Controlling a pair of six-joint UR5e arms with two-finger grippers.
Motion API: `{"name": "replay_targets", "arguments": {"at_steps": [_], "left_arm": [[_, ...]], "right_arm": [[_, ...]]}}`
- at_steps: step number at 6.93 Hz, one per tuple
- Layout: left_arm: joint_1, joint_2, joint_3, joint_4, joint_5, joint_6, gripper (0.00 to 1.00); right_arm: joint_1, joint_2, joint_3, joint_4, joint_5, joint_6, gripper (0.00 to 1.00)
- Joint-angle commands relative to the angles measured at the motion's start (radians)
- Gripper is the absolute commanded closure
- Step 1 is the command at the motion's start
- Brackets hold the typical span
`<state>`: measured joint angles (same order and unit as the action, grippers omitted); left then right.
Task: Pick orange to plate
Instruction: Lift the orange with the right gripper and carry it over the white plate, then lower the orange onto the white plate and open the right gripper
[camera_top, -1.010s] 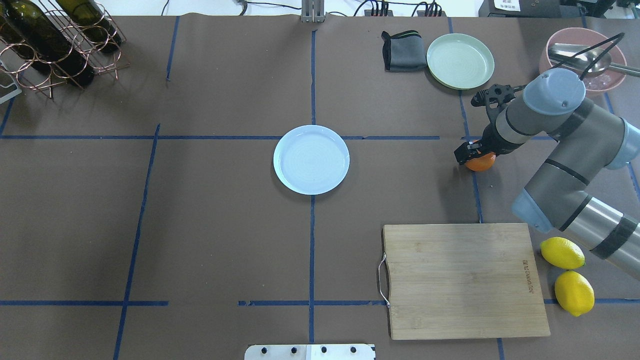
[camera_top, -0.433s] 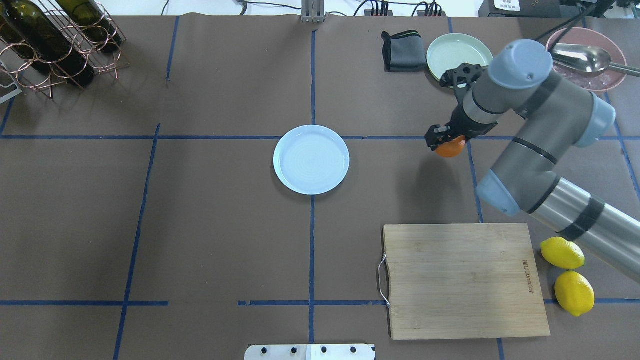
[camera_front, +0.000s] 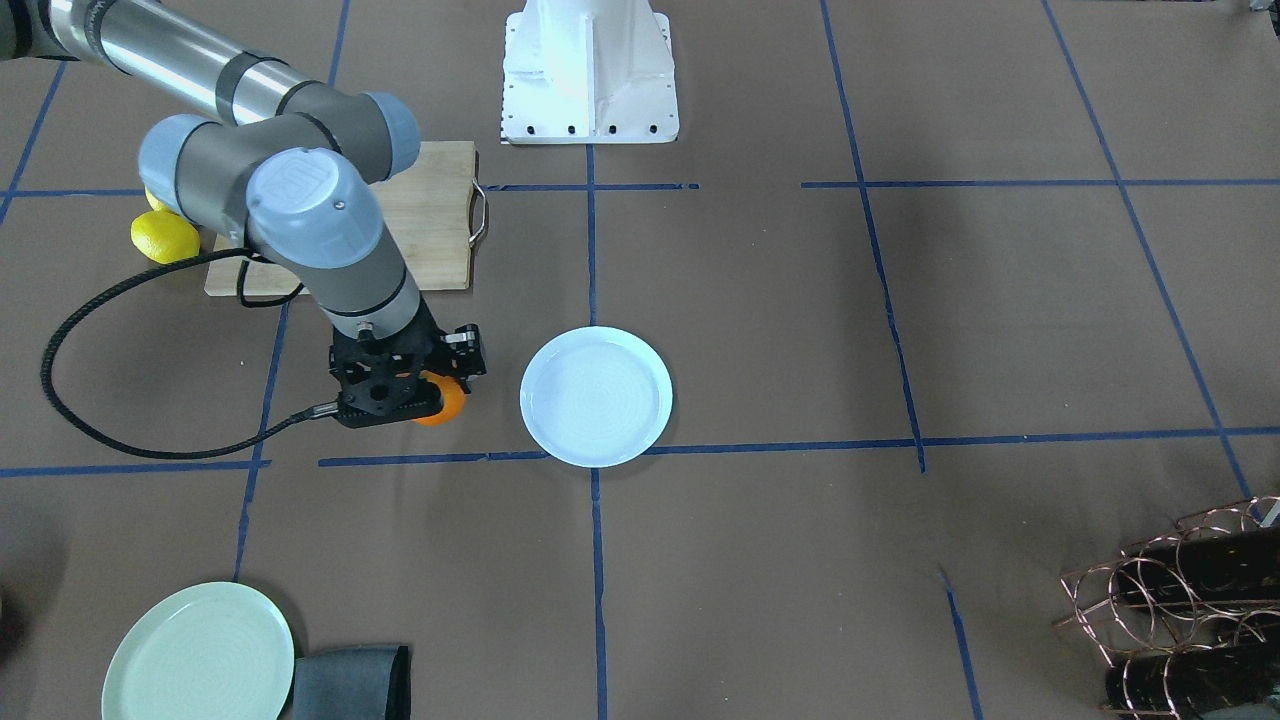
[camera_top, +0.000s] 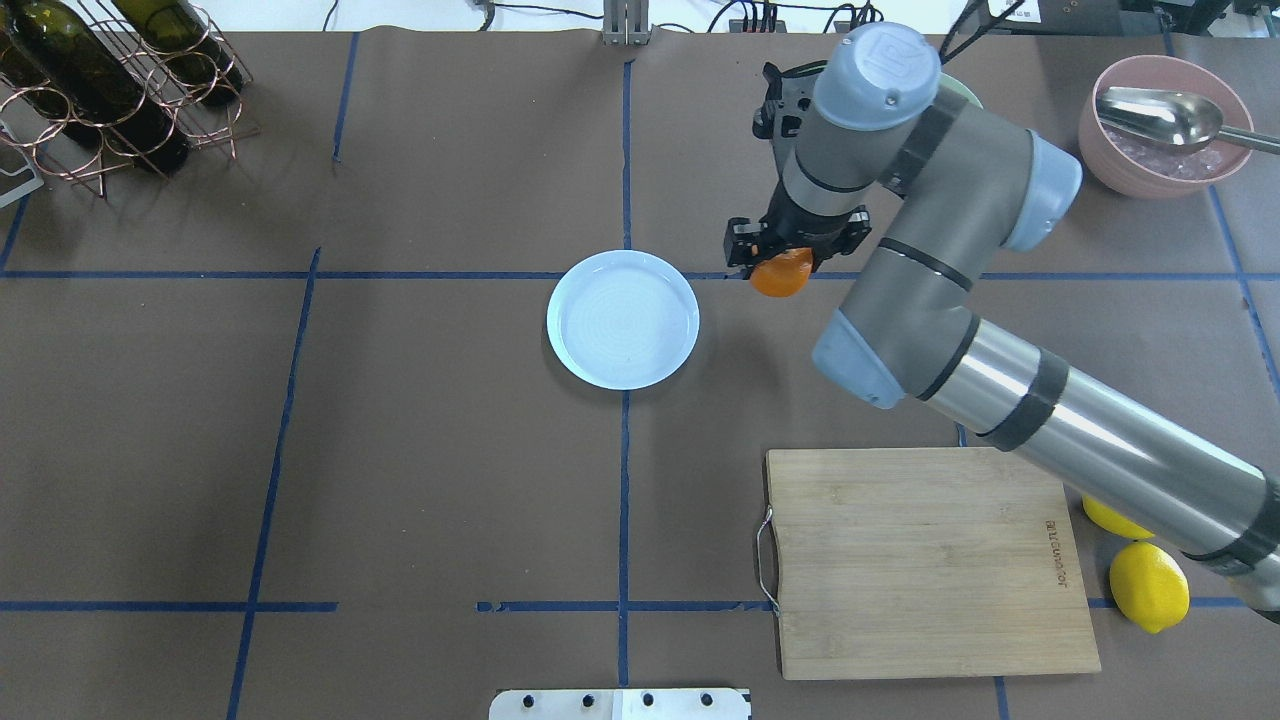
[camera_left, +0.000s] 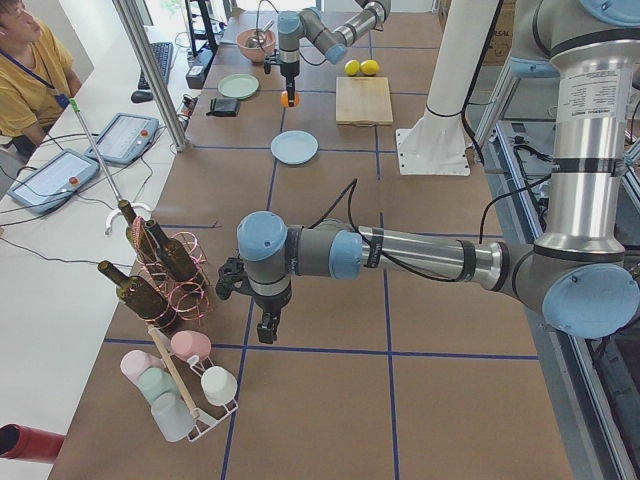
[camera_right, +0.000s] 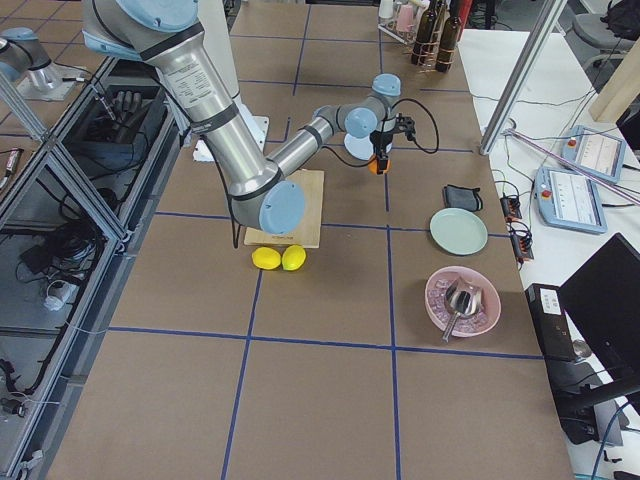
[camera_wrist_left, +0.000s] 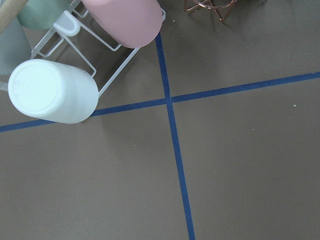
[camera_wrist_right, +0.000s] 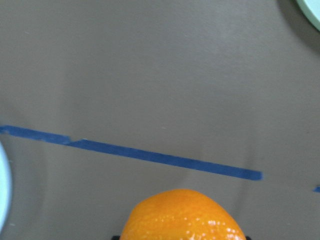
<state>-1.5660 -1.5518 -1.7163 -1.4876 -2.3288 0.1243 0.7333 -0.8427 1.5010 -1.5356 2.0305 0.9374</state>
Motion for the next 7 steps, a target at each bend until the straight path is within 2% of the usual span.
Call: {"name": "replay_targets", "arguments": {"at_steps": [1, 2, 3, 5, 6, 7], "left_arm": [[0.000, -0.001, 0.001, 0.013, -0.004, 0.000, 0.00], [0.000, -0.002, 0.003, 0.013, -0.006, 0.002, 0.00], [0.000, -0.002, 0.004, 0.013, -0.007, 0.002, 0.00], [0.000, -0.002, 0.004, 0.013, -0.009, 0.000, 0.00], [0.000, -0.002, -0.002, 0.013, -0.009, 0.002, 0.00], [0.000, -0.002, -0.003, 0.013, -0.009, 0.002, 0.00]], "right_arm": [[-0.131, 0.175, -0.152, 0.012, -0.181, 0.279, 1.00], [-0.167, 0.206, -0.226, 0.085, -0.226, 0.322, 1.00], [-0.192, 0.220, -0.272, 0.110, -0.233, 0.327, 1.00], [-0.203, 0.221, -0.280, 0.109, -0.234, 0.325, 1.00], [-0.201, 0.221, -0.282, 0.111, -0.234, 0.320, 0.73], [-0.199, 0.223, -0.282, 0.111, -0.234, 0.317, 0.01]]}}
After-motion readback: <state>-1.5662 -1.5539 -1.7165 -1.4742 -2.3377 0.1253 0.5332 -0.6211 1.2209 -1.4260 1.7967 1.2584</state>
